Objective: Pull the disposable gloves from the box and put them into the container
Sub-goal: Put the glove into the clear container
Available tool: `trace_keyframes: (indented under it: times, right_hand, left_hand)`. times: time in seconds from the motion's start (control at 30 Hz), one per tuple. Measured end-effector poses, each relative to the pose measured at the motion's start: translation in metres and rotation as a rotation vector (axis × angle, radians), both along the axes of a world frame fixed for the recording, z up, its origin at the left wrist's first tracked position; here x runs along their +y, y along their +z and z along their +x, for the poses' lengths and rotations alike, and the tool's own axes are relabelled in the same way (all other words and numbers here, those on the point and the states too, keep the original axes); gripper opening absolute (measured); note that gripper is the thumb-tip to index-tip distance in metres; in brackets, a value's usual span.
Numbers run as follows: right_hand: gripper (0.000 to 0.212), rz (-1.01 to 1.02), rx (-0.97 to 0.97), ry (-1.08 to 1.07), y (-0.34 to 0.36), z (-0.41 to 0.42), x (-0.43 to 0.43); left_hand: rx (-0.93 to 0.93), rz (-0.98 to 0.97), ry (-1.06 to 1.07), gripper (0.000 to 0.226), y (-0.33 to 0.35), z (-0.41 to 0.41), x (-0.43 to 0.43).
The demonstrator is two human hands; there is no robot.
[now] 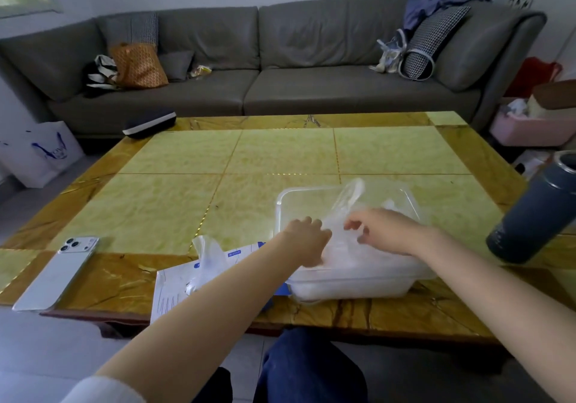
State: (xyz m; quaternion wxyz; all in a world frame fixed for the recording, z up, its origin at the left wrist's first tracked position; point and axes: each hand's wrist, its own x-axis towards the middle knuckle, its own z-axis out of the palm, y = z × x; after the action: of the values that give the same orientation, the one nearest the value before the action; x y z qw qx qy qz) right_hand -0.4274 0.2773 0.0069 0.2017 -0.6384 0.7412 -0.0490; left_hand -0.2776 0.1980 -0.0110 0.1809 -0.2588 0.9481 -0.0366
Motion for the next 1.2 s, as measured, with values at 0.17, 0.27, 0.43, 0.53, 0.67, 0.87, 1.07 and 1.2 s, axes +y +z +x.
trace_keyframes:
  times: [0.17, 0.27, 0.43, 0.53, 0.67, 0.87, 1.07, 1.2]
  right_hand:
    - [0.041, 0.262, 0.152, 0.012, -0.024, -0.007, -0.007]
    - [0.048, 0.338, 0.215, 0.032, -0.027, -0.007, -0.011]
    - [0.054, 0.36, 0.316, 0.049, -0.01, 0.003, -0.006]
    - [0.047, 0.107, 0.479, 0.0, 0.002, 0.019, -0.004]
    - [0.033, -0.292, 0.363, -0.043, 0.013, 0.054, -0.004]
    - [0.027, -0.582, 0.06, 0.201, 0.016, 0.125, -0.005]
    - [0.054, -0.262, -0.137, 0.178, 0.001, 0.194, -0.035]
    - [0.055, -0.078, -0.157, 0.089, -0.018, 0.219, -0.052]
  left_hand:
    - [-0.152, 0.167, 0.109, 0.045, -0.011, -0.002, 0.003]
    - [-0.166, 0.211, 0.133, 0.047, -0.01, -0.005, 0.002]
    - [-0.214, 0.147, 0.075, 0.044, -0.006, -0.004, 0.003]
    - [-0.132, -0.029, -0.027, 0.043, 0.004, 0.003, 0.003]
    - [0.435, -0.115, -0.014, 0.039, 0.028, 0.036, -0.002]
    - [0.907, -0.133, 0.394, 0.042, 0.011, 0.13, -0.012]
    - [0.787, 0.083, 0.756, 0.048, -0.022, 0.198, -0.022]
    - [0.589, 0.316, 0.74, 0.051, -0.044, 0.218, -0.02]
